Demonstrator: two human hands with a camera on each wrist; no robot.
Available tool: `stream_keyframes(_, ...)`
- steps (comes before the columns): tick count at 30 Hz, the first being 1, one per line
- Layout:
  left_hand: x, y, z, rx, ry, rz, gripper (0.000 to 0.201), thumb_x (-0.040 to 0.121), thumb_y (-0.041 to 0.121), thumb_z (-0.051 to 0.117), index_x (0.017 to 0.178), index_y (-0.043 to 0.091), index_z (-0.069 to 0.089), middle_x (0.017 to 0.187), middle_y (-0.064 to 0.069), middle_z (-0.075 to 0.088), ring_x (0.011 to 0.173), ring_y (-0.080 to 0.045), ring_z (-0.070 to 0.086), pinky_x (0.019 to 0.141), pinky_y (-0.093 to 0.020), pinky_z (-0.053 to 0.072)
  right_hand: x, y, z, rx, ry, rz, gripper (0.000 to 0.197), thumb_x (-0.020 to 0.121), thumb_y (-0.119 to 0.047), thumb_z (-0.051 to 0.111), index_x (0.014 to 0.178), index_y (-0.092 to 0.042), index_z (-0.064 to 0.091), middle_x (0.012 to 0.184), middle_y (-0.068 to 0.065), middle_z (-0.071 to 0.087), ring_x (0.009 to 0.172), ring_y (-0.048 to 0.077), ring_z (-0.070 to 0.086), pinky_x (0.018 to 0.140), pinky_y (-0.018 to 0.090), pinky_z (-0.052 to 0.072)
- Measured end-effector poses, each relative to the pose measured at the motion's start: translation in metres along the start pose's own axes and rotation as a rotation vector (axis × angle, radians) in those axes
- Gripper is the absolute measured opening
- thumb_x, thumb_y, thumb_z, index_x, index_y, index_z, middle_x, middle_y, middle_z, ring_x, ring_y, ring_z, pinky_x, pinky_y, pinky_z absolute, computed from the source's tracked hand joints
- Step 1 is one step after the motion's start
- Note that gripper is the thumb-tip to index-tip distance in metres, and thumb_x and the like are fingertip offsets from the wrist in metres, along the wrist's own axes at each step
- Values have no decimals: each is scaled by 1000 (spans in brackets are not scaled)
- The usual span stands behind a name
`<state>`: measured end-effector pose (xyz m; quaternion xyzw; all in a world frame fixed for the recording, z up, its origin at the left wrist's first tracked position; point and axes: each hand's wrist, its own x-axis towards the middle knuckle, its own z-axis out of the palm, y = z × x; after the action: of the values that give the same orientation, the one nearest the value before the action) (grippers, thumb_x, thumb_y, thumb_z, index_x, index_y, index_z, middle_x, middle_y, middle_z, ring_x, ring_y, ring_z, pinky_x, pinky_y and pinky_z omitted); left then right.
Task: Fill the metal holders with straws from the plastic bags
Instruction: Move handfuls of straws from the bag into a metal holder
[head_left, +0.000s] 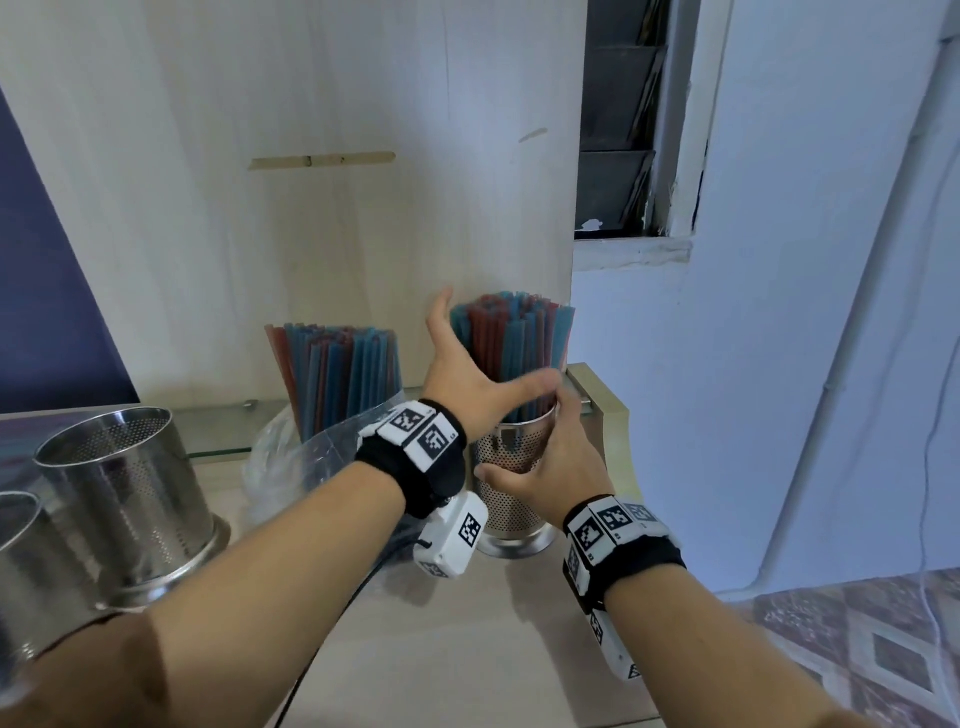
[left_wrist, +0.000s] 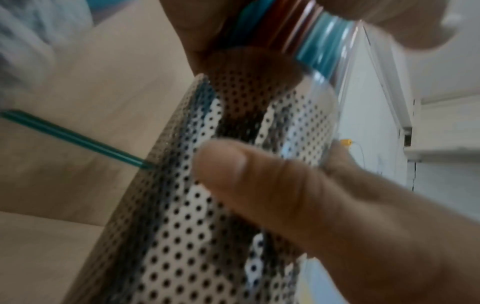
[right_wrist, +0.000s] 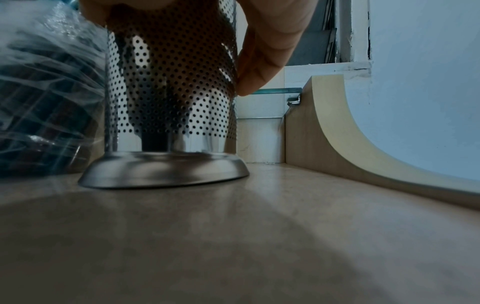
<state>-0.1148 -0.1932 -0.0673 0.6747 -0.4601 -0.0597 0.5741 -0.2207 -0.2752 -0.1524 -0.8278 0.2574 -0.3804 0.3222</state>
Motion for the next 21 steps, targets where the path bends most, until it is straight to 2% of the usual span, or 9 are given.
stream_keyframes(3,5,-7,7,79,11,-31,122,50,46,93,144,28,16,128,11,48,114,-10,52,96,-30,46,0,0,-1,13,-2,0,97,57,-47,92,122,-45,19,119,-16,49,109,4,56,87,16,41)
stream_keyframes(5,15,-8,1,42,21,-54,92,52,42,93,128,22,44,115,9,61,107,-14,61,88,-31,53,-1,0,-2,39,4,-3,106,56,-47,92,134,-39,20,122,-18,45,113,3,52,95,20,42)
stream_keyframes(7,24,-6,-9,-63,-10,-58,67,59,33,91,115,21,57,106,9,66,104,-15,64,81,-27,56,-1,-2,-4,42,0,4,106,54,-50,92,129,-47,17,122,-19,46,115,5,53,98,27,45)
stream_keyframes(9,30,-7,-16,-119,-56,-43,71,60,39,85,121,19,54,110,9,65,107,-13,63,87,-30,56,-2,-4,-4,12,-10,15,106,53,-54,91,127,-51,15,127,-18,50,118,8,55,100,33,48)
stream_keyframes(11,25,-6,-15,-65,-58,-21,102,61,65,73,142,17,35,132,3,57,120,-12,55,102,-36,48,-2,-4,-4,-19,-5,23,110,51,-59,89,130,-50,13,135,-14,52,122,12,56,102,40,49)
stream_keyframes(13,14,-10,-9,-73,5,-21,120,62,85,52,154,21,9,149,0,40,129,-8,43,105,-25,40,-2,-4,-3,-23,3,31,112,49,-62,87,132,-48,14,135,-15,52,122,12,57,102,43,49)
stream_keyframes(14,7,-11,-5,-87,45,-8,120,63,88,44,155,21,5,145,3,40,125,-3,41,97,-14,39,-2,-3,-3,-20,3,36,113,47,-63,87,133,-47,15,135,-15,52,121,11,57,101,43,50)
stream_keyframes(16,-5,-11,3,-78,51,13,119,63,83,54,152,18,9,132,10,44,119,-3,47,83,-5,40,-1,-2,-2,-35,1,45,115,46,-65,85,136,-42,17,134,-14,52,118,11,58,99,42,51)
stream_keyframes(21,2,-8,8,90,-11,9,106,56,45,90,140,23,30,126,9,53,112,-9,54,96,-33,50,-2,-3,-2,-77,0,38,104,50,-65,85,130,-39,24,123,-18,48,115,11,58,94,39,52)
